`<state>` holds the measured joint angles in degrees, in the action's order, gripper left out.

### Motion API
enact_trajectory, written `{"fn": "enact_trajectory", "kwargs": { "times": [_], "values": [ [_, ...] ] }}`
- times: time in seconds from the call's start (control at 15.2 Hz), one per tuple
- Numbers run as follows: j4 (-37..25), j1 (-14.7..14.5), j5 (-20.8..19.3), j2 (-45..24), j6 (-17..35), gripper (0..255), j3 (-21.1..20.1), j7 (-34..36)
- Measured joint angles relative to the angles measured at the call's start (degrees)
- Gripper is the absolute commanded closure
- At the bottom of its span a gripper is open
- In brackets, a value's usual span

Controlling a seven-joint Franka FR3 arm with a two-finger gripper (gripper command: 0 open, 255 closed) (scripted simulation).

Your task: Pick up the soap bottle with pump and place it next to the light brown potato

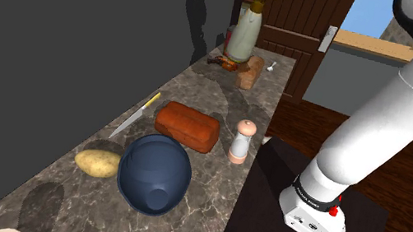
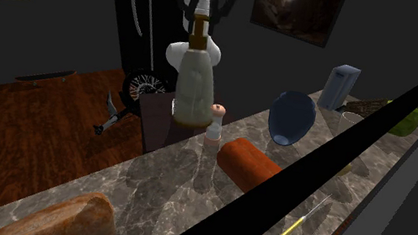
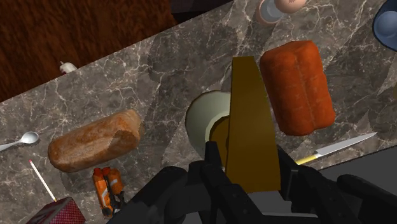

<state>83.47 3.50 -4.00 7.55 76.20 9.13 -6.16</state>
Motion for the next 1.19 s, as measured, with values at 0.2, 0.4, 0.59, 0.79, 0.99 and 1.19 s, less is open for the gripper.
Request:
{"fn": "enact_trajectory", "kwargs": {
  "times": [0.2,0.4,0.59,0.79,0.99,1.19],
  "values": [
    [4.17,-1.79,0.15,1.82,2.08,255,-2.58,4.56],
    [7.50,-3.46,0.48,3.35,3.67,255,-5.15,8.95],
    [10.30,-5.08,0.95,4.33,5.27,255,-7.68,13.24],
    [12.11,-6.66,1.50,3.95,7.24,255,-10.16,17.41],
    [13.60,-8.17,2.01,3.59,8.93,255,-12.48,21.32],
    [13.58,-9.79,2.42,2.27,10.08,255,-14.92,25.43]
  ]
}}
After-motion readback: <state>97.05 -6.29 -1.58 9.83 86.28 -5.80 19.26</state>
